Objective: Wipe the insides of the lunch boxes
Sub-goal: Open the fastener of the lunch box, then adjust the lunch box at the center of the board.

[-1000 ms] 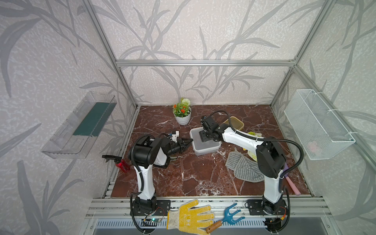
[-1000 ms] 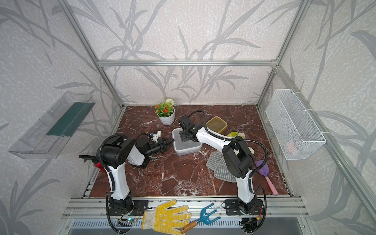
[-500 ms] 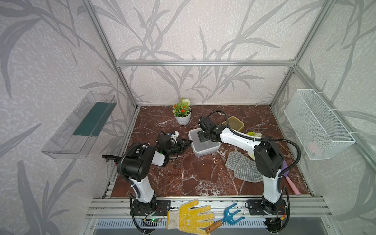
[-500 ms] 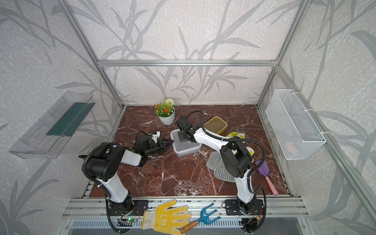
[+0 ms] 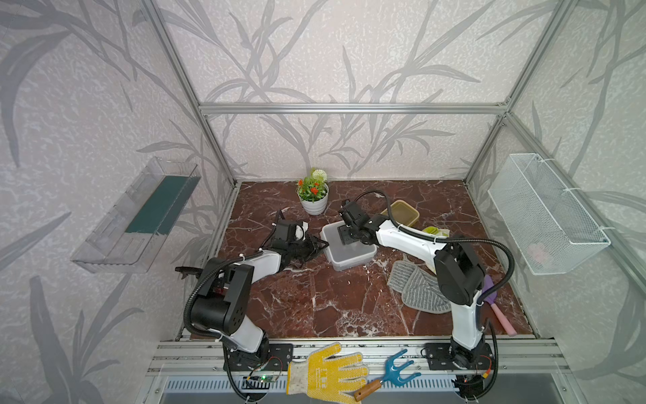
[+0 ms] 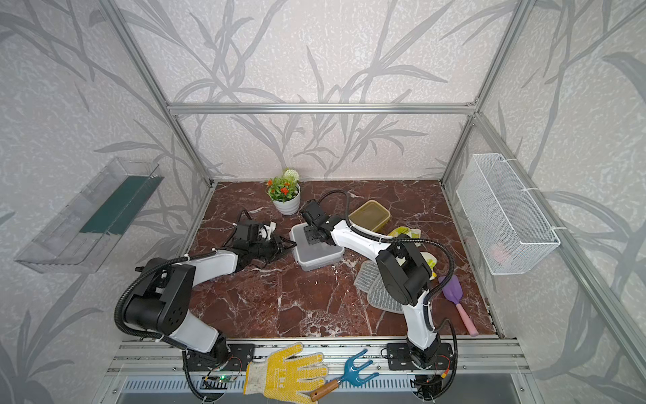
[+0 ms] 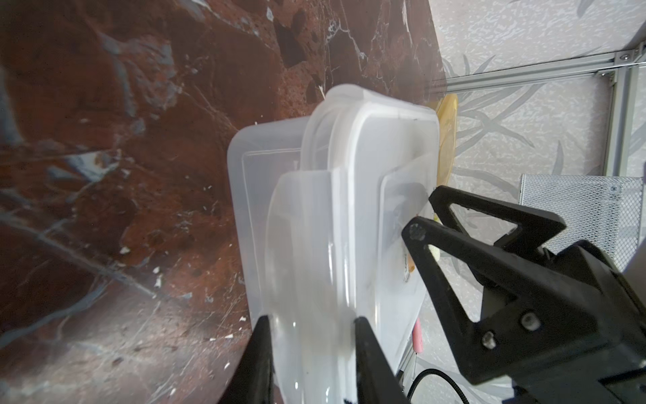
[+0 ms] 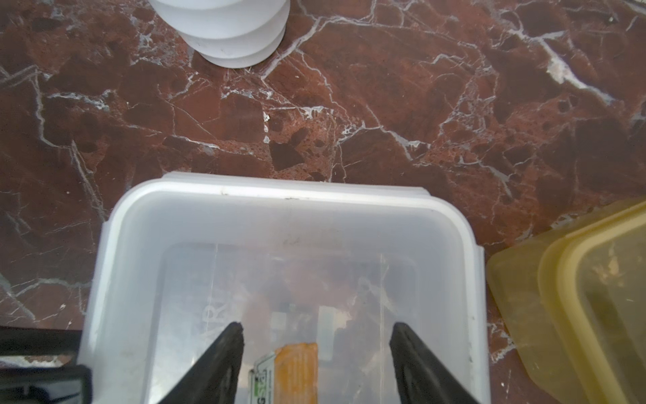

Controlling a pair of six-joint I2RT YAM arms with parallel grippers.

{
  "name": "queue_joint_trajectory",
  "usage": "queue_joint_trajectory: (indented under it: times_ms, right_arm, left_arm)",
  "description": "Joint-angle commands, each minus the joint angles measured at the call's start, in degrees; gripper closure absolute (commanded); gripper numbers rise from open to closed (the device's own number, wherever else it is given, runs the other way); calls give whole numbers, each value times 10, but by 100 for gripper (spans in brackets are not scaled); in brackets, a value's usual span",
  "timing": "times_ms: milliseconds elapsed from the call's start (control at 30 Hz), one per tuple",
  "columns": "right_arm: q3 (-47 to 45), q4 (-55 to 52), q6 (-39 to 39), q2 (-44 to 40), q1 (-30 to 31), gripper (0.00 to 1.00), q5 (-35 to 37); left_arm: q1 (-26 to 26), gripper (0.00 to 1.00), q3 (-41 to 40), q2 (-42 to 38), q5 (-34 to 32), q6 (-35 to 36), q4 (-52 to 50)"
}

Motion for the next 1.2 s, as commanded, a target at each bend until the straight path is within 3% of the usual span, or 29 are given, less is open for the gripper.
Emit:
queue_joint_trajectory:
  times_ms: [0,133,400,500,633,733,867,1167]
  right_arm:
    - [-25,-92,-11,45,1,33,1]
    - [-21,-86,-15,39,1,33,-3]
    - [-1,-67,-32,-11,2,29,-40]
    - [-5,-63,-33,-48,4,27,-58]
    - [-42,-58,-16,-107,7,26,-67]
    - [-97,-48,11,-166,7,25,-72]
    - [-167,-31,62,-251,13,25,-84]
    - [-370,59,220,-386,39,23,-75]
  left_arm:
    - [3,97,15,-36,-25,52,-82]
    - [7,92,26,-49,-43,68,-126]
    - [9,36,20,-113,-107,76,-187]
    - [12,25,21,-156,-165,84,-245]
    - [14,23,35,-201,-225,121,-304]
    - [10,22,60,-207,-212,180,-310]
    - [-25,22,136,-156,-263,265,-366]
    - [-93,21,290,-22,-358,342,-380]
